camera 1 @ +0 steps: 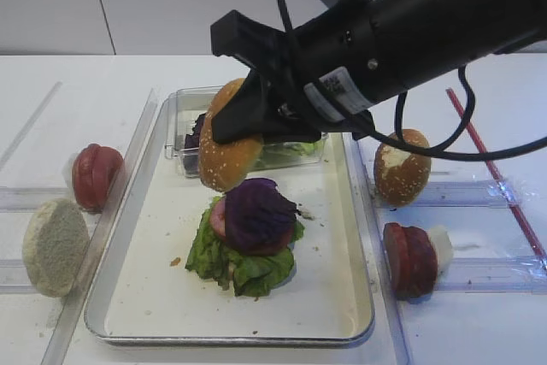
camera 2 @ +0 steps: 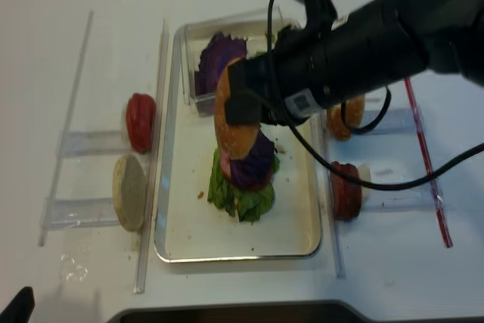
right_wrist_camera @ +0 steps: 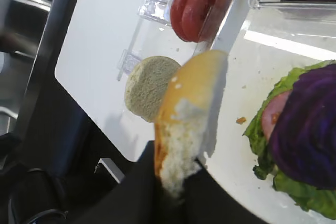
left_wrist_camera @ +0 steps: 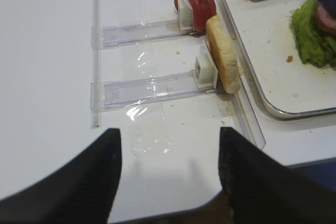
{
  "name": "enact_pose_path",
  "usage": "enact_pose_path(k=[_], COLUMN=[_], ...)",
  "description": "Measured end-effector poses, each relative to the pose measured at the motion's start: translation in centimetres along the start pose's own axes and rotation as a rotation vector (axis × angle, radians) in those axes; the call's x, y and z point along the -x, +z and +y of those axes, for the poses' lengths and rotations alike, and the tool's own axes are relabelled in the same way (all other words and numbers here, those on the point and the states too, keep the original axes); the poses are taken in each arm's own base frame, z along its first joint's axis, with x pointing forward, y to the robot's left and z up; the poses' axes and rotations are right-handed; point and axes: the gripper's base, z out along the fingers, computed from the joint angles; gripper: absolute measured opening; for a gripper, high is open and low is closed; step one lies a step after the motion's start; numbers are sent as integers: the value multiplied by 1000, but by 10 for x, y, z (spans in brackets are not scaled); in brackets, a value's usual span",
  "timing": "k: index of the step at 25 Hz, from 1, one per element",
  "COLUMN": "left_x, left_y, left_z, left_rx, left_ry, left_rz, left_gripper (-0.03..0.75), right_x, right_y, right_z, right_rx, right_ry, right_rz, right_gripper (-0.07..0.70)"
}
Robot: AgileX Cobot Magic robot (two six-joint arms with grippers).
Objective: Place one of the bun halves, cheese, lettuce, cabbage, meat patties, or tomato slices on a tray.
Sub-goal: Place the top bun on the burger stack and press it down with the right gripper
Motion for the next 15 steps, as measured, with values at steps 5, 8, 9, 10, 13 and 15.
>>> enact_pose_path(k=[5, 8, 9, 10, 13, 15], left_x=[0, 0, 0, 0, 0, 0], left_y=[0, 0, 0, 0, 0, 0], left_z=[0, 0, 0, 0, 0, 0], left_rx=[0, 0, 0, 0, 0, 0], left_ry=[0, 0, 0, 0, 0, 0], left_rz=[0, 0, 0, 0, 0, 0], left_gripper=[391, 391, 391, 391, 391, 391], right_x=[4, 8, 10, 11, 15, 14], right_y=[14, 20, 21, 22, 25, 30], right_z=[-17, -30, -34, -39, -52, -60], right_rx=[12, 47, 64, 83, 137, 161], right_ry=[41, 68, 83, 93, 118, 129], right_rz=[24, 39, 42, 47, 67, 92], right_gripper=[80, 80, 80, 80, 80, 80])
